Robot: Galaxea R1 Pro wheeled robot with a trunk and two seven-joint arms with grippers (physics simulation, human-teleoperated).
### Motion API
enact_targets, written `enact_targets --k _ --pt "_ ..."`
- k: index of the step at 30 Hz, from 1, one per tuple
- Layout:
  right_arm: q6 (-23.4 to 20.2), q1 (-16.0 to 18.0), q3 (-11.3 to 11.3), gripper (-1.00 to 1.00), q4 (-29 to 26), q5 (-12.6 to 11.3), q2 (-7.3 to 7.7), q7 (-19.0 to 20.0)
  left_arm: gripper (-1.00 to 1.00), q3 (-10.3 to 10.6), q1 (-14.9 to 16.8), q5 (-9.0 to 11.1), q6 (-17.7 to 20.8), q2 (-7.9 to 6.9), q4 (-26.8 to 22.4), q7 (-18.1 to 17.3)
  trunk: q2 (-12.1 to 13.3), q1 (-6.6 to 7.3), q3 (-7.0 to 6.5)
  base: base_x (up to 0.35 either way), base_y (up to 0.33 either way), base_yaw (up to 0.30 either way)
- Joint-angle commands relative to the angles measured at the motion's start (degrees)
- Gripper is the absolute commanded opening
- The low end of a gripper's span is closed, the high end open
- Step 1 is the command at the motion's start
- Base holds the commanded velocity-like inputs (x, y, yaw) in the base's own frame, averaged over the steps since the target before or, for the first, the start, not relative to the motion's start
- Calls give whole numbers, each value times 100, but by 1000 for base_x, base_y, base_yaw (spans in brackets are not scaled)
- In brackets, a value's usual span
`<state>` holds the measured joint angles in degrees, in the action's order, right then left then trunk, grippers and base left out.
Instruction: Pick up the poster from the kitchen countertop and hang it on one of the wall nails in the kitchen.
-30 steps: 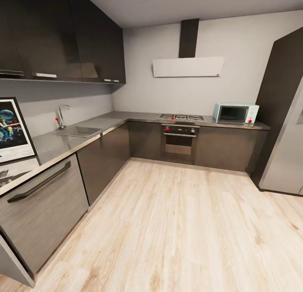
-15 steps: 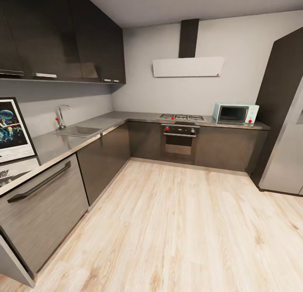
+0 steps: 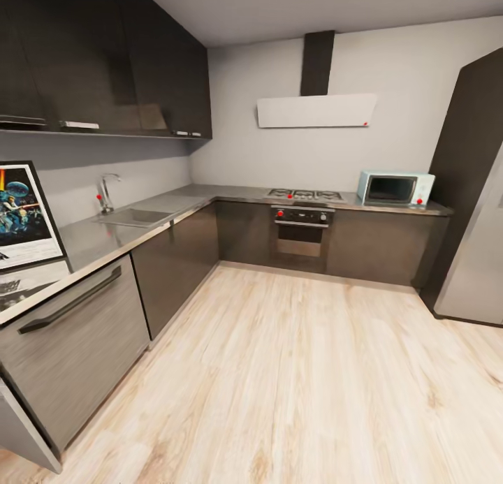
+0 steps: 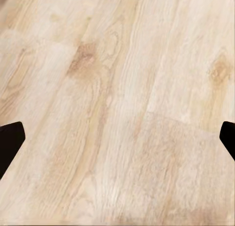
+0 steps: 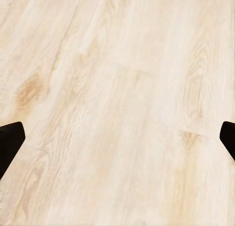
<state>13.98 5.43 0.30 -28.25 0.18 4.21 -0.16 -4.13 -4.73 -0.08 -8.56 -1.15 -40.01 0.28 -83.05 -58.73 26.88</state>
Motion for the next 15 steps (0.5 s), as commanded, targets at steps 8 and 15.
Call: enact_targets --k 8,15 --pt "35 2 -1 100 1 0 -1 -19 100 -353 -1 -1 -30 3 1 -26 -3 0 5 0 0 261" --pt "43 2 5 100 1 7 -7 -27 100 -383 -1 -1 -31 1 2 -31 -3 0 5 0 0 288"
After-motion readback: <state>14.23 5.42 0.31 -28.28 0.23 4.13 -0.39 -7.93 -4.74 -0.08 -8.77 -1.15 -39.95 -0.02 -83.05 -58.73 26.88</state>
